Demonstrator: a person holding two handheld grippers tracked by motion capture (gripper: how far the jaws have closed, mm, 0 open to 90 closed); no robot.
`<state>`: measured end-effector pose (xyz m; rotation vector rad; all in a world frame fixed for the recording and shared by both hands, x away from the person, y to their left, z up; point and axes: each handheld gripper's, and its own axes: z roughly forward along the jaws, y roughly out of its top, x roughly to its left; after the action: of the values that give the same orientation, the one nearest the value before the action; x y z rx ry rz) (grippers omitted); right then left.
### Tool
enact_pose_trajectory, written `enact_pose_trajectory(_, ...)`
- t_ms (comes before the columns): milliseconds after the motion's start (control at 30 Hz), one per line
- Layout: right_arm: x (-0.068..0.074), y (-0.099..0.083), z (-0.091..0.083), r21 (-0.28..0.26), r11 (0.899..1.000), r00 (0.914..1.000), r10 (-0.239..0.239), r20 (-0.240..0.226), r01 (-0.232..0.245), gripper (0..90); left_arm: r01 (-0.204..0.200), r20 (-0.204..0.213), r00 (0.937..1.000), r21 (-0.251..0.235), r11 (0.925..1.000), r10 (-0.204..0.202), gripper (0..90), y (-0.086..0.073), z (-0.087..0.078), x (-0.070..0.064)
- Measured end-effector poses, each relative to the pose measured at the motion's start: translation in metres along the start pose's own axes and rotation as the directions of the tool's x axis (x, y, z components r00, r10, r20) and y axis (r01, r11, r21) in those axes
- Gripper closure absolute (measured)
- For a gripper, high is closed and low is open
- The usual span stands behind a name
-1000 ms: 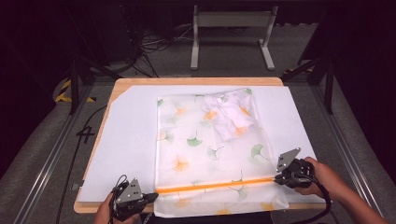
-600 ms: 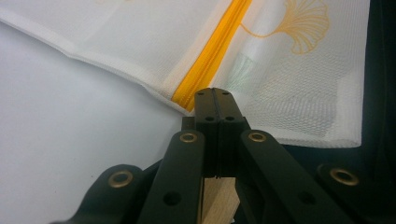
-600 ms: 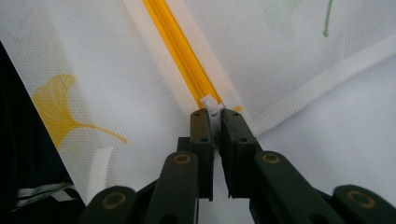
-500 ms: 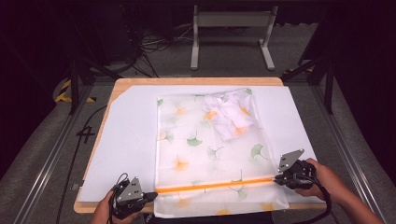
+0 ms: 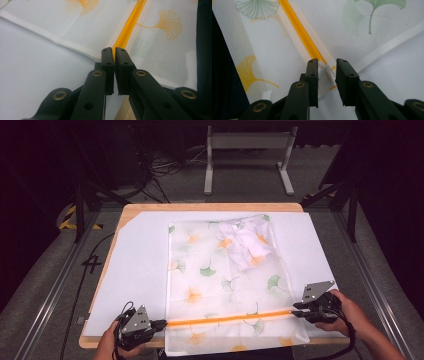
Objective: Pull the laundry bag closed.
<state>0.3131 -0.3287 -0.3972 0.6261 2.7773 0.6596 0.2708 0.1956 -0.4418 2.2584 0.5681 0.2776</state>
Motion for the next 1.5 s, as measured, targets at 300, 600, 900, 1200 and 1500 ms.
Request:
enact_pose_trajectory(300, -0.004, 0.004, -0.008, -0.113, 0.993, 0.9963, 0.035, 0.078, -0.026, 64.6, -0.001, -0.044, 0.999, -0.059, 0.9983, -0.001, 80.9, 0.005, -0.008, 0.01)
enact_pose_trajectory(600, -0.008, 0.002, -0.011, -0.206, 0.978, 0.9836, 0.051, 0.173, -0.015, 57.5, 0.014, -0.111, 0.9935, -0.086, 0.9962, -0.024, 66.6, 0.009, -0.013, 0.022)
enact_pose_trajectory(900, -0.017, 0.0, -0.005, -0.266, 0.963, 0.968, 0.097, 0.231, -0.033, 42.8, 0.032, -0.196, 0.9792, -0.101, 0.9944, -0.051, 51.3, 0.006, -0.017, 0.036)
enact_pose_trajectory(1200, -0.026, -0.009, -0.001, -0.303, 0.951, 0.9493, 0.146, 0.278, -0.058, 28.3, 0.075, -0.252, 0.9627, -0.102, 0.9919, -0.099, 36.6, -0.001, -0.018, 0.047)
enact_pose_trajectory(1500, -0.04, -0.03, 0.002, -0.334, 0.934, 0.9176, 0.238, 0.318, -0.127, 20.2, 0.118, -0.292, 0.9438, -0.142, 0.9828, -0.156, 24.7, -0.013, -0.025, 0.061)
